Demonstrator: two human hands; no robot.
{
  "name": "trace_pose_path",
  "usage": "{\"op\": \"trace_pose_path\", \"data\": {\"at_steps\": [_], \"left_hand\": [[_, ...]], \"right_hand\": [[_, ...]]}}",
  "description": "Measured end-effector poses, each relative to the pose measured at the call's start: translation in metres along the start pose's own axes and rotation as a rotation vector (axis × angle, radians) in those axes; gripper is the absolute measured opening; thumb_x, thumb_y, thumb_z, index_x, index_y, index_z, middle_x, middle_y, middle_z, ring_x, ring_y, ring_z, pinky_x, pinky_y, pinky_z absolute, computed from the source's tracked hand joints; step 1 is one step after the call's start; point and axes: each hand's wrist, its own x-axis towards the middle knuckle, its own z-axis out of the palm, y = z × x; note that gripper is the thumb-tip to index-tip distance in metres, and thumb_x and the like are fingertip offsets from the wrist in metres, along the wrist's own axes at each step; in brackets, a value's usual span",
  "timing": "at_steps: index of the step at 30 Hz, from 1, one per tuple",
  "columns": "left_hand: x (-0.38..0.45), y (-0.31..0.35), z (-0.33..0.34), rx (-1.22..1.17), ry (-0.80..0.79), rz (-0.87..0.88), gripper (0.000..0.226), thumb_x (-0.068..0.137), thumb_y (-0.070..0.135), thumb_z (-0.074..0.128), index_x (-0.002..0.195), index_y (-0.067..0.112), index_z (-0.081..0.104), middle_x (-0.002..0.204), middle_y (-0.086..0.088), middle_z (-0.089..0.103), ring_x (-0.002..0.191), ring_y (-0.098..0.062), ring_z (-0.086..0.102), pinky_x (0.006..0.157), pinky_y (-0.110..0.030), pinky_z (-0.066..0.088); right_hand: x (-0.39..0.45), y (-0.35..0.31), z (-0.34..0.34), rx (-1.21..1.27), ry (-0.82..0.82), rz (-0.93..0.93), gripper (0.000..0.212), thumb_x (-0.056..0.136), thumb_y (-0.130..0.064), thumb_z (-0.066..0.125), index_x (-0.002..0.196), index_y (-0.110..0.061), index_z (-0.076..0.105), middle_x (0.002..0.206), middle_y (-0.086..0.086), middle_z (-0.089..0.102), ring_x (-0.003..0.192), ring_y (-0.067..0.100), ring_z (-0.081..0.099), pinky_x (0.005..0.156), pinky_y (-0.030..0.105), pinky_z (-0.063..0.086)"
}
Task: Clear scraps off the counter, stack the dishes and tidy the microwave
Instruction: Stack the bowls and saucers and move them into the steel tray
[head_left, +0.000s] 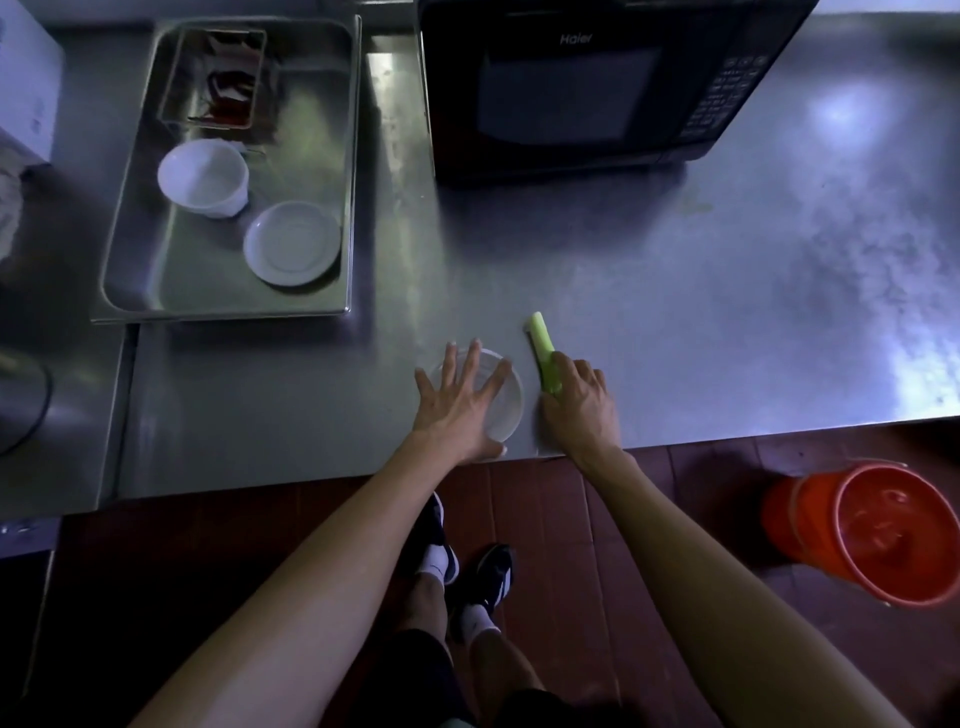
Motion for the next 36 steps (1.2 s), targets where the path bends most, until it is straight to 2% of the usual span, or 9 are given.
{"op": "trace_pose_path", "data": {"at_steps": [5, 9, 13, 17, 22, 27, 31, 36], "left_hand": [[0.001, 0.0, -0.006, -0.013, 0.04, -0.005, 0.128, 0.055, 0.073, 0.077, 0.153, 0.045, -0.001, 0.16, -0.004, -0.005, 0.147, -0.039, -0.001, 0.105, -0.068, 0.028], [-0.005, -0.005, -0.009, -0.016, 0.037, -0.011, 0.123, 0.053, 0.074, 0.076, 0.151, 0.046, 0.008, 0.156, -0.005, 0.004, 0.143, -0.038, 0.007, 0.101, -0.065, 0.034], [-0.018, -0.017, -0.012, -0.039, 0.071, -0.039, 0.118, 0.05, 0.074, 0.076, 0.149, 0.046, 0.017, 0.152, -0.007, 0.01, 0.14, -0.035, 0.014, 0.098, -0.063, 0.039], [-0.03, -0.029, -0.02, -0.065, 0.104, -0.06, 0.118, 0.05, 0.073, 0.078, 0.148, 0.047, 0.018, 0.153, -0.007, 0.01, 0.141, -0.036, 0.013, 0.1, -0.063, 0.038], [-0.046, -0.044, -0.034, -0.082, 0.137, -0.091, 0.113, 0.048, 0.072, 0.077, 0.144, 0.049, 0.021, 0.151, -0.005, 0.011, 0.141, -0.035, 0.014, 0.1, -0.063, 0.037], [-0.064, -0.063, -0.057, -0.078, 0.144, -0.14, 0.117, 0.05, 0.074, 0.076, 0.147, 0.049, 0.017, 0.154, -0.004, 0.006, 0.142, -0.035, 0.011, 0.101, -0.065, 0.036], [-0.078, -0.083, -0.082, -0.082, 0.151, -0.178, 0.118, 0.055, 0.076, 0.073, 0.15, 0.049, 0.009, 0.158, -0.002, -0.002, 0.146, -0.036, 0.003, 0.106, -0.065, 0.032], [-0.094, -0.111, -0.108, -0.082, 0.186, -0.223, 0.118, 0.057, 0.078, 0.071, 0.151, 0.048, 0.006, 0.16, -0.001, -0.004, 0.146, -0.036, 0.003, 0.107, -0.065, 0.031]], "right_hand": [[0.002, 0.003, 0.004, 0.017, 0.024, 0.003, 0.043, 0.096, -0.012, 0.051, 0.139, -0.017, 0.046, 0.118, 0.014, 0.057, 0.106, 0.031, 0.05, 0.075, 0.04, 0.044], [0.006, 0.0, 0.005, 0.035, 0.012, 0.052, 0.046, 0.095, -0.019, 0.058, 0.139, -0.021, 0.045, 0.12, 0.011, 0.057, 0.108, 0.029, 0.051, 0.076, 0.039, 0.045], [0.009, -0.008, 0.005, 0.059, 0.016, 0.087, 0.045, 0.092, -0.014, 0.058, 0.136, -0.017, 0.05, 0.118, 0.013, 0.058, 0.105, 0.03, 0.053, 0.078, 0.039, 0.045], [0.005, -0.02, 0.007, 0.036, -0.013, 0.041, 0.037, 0.092, -0.012, 0.056, 0.129, -0.015, 0.056, 0.114, 0.013, 0.059, 0.104, 0.03, 0.053, 0.081, 0.04, 0.047], [-0.002, -0.041, 0.003, 0.033, 0.01, -0.074, 0.034, 0.097, -0.017, 0.056, 0.131, -0.015, 0.055, 0.116, 0.013, 0.057, 0.105, 0.029, 0.051, 0.079, 0.041, 0.046], [0.001, -0.076, -0.016, 0.045, 0.047, -0.159, 0.045, 0.084, -0.009, 0.062, 0.128, -0.016, 0.058, 0.112, 0.011, 0.058, 0.103, 0.03, 0.052, 0.071, 0.033, 0.039], [0.005, -0.107, -0.027, 0.09, 0.094, -0.259, 0.047, 0.082, -0.009, 0.066, 0.127, -0.016, 0.058, 0.111, 0.009, 0.059, 0.103, 0.027, 0.052, 0.069, 0.033, 0.043], [0.01, -0.151, -0.035, 0.133, 0.111, -0.357, 0.045, 0.082, -0.011, 0.068, 0.126, -0.015, 0.06, 0.109, 0.009, 0.06, 0.1, 0.025, 0.053, 0.071, 0.037, 0.051]]}}
